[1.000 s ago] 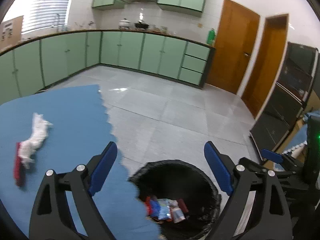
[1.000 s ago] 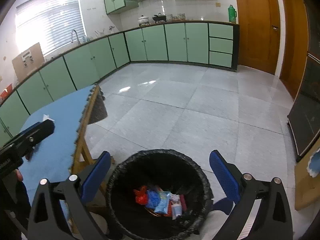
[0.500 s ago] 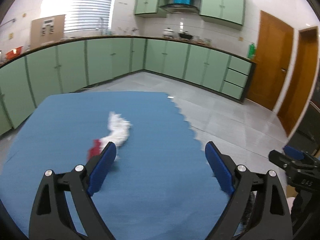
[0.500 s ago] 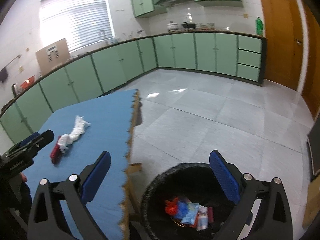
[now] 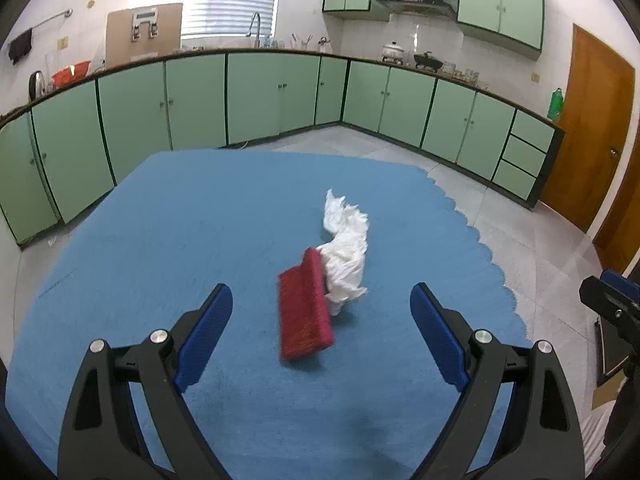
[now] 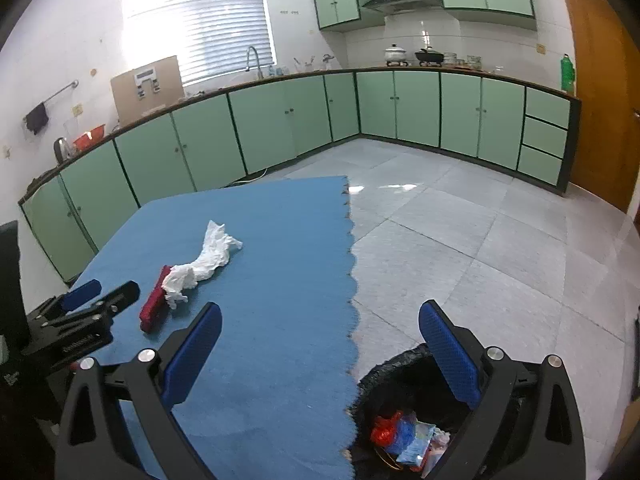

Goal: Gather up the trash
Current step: 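Move both tools back over the table toward the scrub pad and tissue, then grasp the red scrub pad with the left tool while the right tool grasps the white tissue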

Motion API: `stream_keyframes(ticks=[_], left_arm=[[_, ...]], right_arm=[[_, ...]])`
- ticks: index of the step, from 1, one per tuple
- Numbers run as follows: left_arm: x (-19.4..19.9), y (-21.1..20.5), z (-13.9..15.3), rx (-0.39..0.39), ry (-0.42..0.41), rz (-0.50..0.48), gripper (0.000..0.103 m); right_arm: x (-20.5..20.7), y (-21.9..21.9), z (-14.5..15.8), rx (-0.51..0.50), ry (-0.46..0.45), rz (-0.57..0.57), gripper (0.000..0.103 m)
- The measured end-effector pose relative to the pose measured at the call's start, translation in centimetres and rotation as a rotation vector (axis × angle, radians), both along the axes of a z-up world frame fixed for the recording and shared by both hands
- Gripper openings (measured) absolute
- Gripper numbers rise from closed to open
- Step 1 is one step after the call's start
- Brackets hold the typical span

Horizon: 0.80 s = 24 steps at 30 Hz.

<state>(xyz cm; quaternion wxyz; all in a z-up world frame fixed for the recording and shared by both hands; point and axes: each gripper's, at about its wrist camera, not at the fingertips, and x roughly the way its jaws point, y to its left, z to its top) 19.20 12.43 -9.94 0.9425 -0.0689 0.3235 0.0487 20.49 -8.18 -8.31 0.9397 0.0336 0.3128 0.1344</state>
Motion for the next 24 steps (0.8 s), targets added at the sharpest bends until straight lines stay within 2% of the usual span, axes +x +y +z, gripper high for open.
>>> stream_keyframes(ticks=[5,12,24], left_arm=[[0.6,0.6,-1.1,-0.009,0.032,0.001,0.087],[1.5,1.2,-2.5,-0.006,0.064,0.004,0.08],[1.9,2.3,-4.0,-0.011,0.113,0.001,0.075]], right_arm=[[0.5,1.2,-0.7,-0.009,0.013,0.018,0.097],[1.1,2.0,-1.4,-0.018,0.03,0.03,0.097],[2.1,3.0,-2.1,-0.029,0.054,0.044,0.097]])
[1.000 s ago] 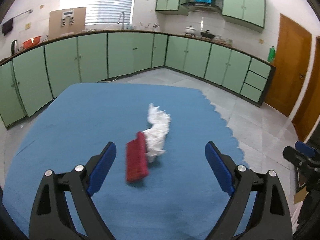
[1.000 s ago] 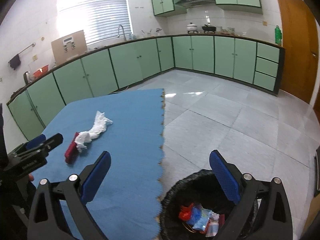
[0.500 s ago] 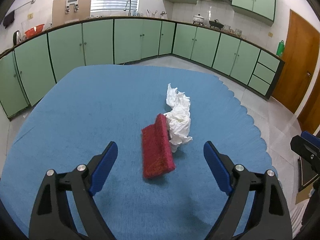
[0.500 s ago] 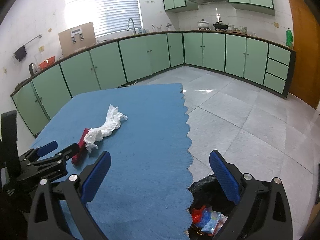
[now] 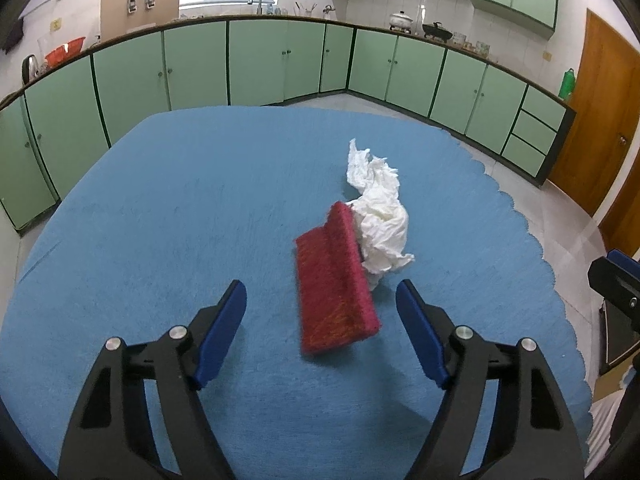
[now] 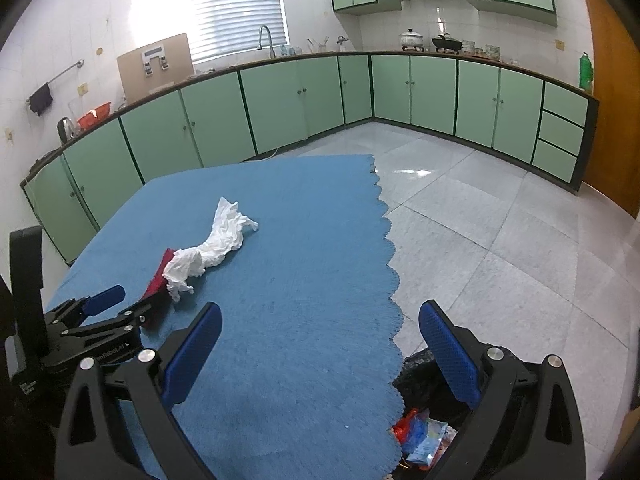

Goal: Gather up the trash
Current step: 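Grasp the red scrub pad with the left tool while the right tool grasps the white tissue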

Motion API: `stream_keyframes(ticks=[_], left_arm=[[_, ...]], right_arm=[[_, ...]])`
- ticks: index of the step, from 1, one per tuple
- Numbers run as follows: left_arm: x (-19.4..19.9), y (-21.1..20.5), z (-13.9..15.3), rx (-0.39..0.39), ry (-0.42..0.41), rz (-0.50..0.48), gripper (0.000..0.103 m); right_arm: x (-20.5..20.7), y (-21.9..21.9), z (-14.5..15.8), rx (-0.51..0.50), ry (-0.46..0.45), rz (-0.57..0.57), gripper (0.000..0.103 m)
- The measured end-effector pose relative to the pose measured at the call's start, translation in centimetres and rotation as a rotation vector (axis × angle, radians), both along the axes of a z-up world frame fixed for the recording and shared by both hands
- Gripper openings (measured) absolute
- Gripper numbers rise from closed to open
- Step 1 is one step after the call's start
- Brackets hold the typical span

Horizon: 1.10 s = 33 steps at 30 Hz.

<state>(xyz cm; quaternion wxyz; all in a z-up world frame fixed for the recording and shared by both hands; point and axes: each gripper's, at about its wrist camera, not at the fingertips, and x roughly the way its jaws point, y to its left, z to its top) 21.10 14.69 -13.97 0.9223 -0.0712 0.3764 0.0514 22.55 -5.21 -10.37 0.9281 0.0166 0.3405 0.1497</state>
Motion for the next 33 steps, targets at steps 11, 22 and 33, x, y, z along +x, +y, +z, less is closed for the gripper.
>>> stream_keyframes(ticks=[11,22,33], left_arm=[[-0.1,1.6,-0.2,-0.044,0.003,0.014,0.065],[0.3,3.2,-0.6,-0.103,0.015,0.054,0.038],[0.4,1.8,0.0,-0.092,-0.022,0.004,0.012]], right_arm=[[0.3,1.4,-0.4,-0.018,0.012,0.025,0.097],[0.4,2.3,-0.5,-0.03,0.02,0.037,0.097],[0.7,3.4,-0.7,-0.043,0.016,0.062,0.093]])
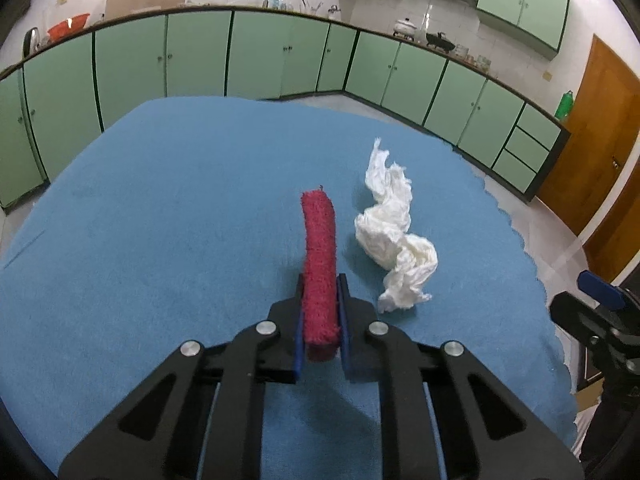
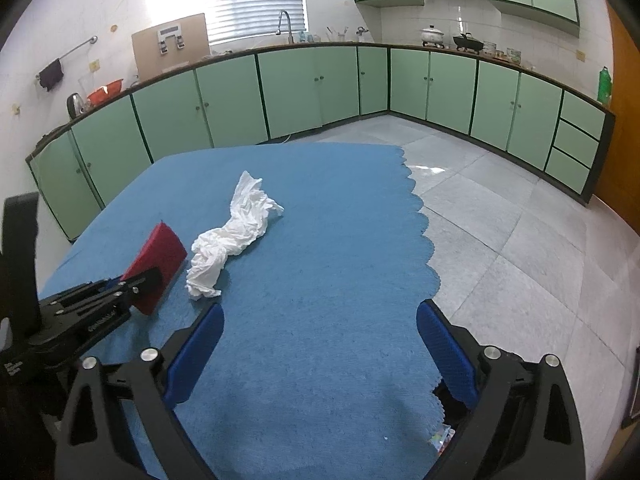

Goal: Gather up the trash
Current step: 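Grasp the red scrub pad with the left tool while the right tool grasps the white tissue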

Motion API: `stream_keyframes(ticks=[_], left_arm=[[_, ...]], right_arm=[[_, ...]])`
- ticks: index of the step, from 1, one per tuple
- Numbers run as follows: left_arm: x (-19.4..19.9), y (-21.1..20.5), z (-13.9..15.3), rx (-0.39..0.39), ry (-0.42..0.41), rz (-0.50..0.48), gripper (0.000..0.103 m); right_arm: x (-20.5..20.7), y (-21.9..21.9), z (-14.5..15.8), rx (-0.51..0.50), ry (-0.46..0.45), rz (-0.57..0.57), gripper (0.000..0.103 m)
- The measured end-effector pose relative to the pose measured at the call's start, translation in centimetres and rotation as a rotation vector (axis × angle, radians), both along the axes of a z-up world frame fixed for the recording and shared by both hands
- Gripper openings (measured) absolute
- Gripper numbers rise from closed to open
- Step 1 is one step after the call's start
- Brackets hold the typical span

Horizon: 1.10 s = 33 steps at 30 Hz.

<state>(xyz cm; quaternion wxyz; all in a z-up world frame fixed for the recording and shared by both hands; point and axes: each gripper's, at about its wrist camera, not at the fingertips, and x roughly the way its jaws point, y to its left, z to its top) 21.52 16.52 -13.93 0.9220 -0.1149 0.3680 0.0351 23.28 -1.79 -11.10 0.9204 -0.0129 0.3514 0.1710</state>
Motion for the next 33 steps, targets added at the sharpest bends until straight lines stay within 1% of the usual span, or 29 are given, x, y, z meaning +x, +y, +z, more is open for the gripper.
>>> stream_keyframes(ticks=[2,6,10,14,16,18,24,27,29,30,31,32,33], left_arm=[[-0.3,0.4,0.3,0.0,-0.007,0.007,0.012],[-0.3,1.3,0.9,0.043,-0.002,0.041,0.012],[-0.5,2.5,1.6,0.06,-0.002,0.077,0.012],[-0.6,3.5,1.9,0.074,0.002,0.1,0.012],[-0.5,4.0,1.8,0.074,0.008,0.104,0.012],[-0.5,4.4,1.7,0.077,0.012,0.109,0.012],[-0.3,5.5,1.1,0.07,0.02,0.124,0.012],[-0.3,5.6,0.8,0.067,0.024,0.125,0.012],[-0.4,5.7,0.7,0.064,0.027,0.125,0.012],[-0.4,5.7,0.6,0.064,0.028,0.124,0.012],[-0.4,5.7,0.6,0.063,0.03,0.124,0.012],[-0.4,5.8,0.6,0.061,0.031,0.124,0.012],[-0.5,5.9,0.5,0.059,0.032,0.124,0.012]], right_arm=[[0.2,0.5,0.2,0.007,-0.011,0.01,0.092],[0.8,2.3,0.5,0.026,-0.035,0.04,0.091],[1.6,4.4,0.5,0.052,-0.045,0.048,0.088],[2.5,6.5,-0.2,0.032,-0.034,0.054,0.084],[2.7,7.3,-0.6,0.025,-0.024,0.062,0.079],[3.0,8.1,-1.1,0.01,-0.015,0.065,0.077],[3.6,9.3,-2.2,-0.019,0.013,0.063,0.067],[3.8,9.8,-2.8,-0.033,0.032,0.071,0.064],[4.1,9.9,-3.2,-0.033,0.052,0.084,0.057],[4.1,10.0,-3.4,-0.028,0.064,0.093,0.051],[4.2,10.0,-3.6,-0.021,0.078,0.106,0.043],[4.3,10.0,-3.7,-0.016,0.087,0.114,0.037],[4.4,10.0,-3.8,-0.007,0.098,0.127,0.027]])
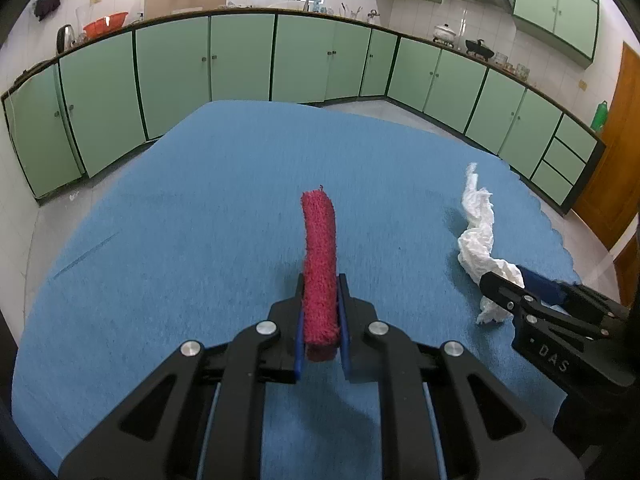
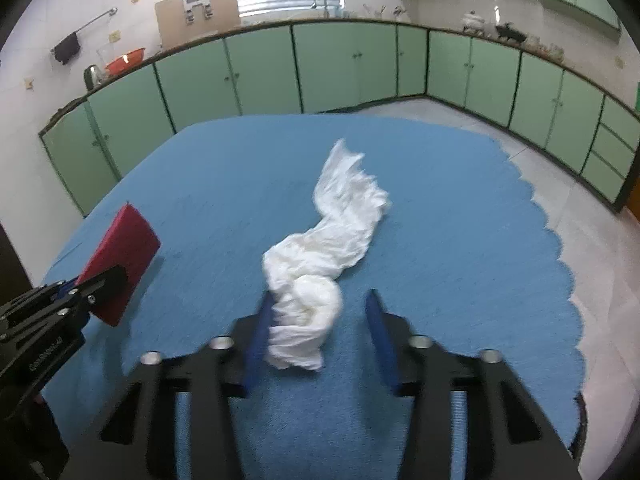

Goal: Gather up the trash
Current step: 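Grasp the red scrub pad with the left tool while the right tool grasps the white tissue, then carry the scrub pad and tissue over the black bin and open both tools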

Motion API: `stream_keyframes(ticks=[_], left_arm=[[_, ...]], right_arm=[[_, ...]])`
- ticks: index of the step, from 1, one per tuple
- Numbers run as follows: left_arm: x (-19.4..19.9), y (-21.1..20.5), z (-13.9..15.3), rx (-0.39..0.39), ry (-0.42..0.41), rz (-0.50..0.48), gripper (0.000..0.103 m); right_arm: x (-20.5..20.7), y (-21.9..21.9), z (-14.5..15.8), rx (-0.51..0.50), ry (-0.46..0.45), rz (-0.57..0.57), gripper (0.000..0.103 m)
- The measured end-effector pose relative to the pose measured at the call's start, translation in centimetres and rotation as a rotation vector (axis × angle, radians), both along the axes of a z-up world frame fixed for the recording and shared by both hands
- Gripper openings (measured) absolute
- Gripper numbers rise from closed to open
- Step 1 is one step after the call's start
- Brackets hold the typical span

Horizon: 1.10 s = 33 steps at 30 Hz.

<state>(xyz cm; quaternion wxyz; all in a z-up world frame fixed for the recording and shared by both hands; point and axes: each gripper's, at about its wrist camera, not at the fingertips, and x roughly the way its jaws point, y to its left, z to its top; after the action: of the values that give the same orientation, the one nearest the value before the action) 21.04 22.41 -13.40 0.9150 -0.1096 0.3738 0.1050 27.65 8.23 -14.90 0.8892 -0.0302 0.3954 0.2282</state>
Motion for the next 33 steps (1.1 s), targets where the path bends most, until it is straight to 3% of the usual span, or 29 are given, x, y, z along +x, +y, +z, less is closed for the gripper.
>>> stream_keyframes(ticks=[5,20,33], left_arm=[[-0.1,0.0,0.3,0.001,-0.004,-0.004,0.012],[-1.4,-2.6,2.7,0.009,-0.051,-0.071,0.012],[-2.2,-7.5,5.9,0.0,-0.11,-0.189,0.012]], right_arm=[[-0.6,-0.2,0.6,0.012,-0.018,0.026,0.018],[-3.3,-4.2,5.6,0.037,-0.096,-0.02,0.018],[-5.9,-8.6,9.9,0.068,-0.177,-0.054,0.018]])
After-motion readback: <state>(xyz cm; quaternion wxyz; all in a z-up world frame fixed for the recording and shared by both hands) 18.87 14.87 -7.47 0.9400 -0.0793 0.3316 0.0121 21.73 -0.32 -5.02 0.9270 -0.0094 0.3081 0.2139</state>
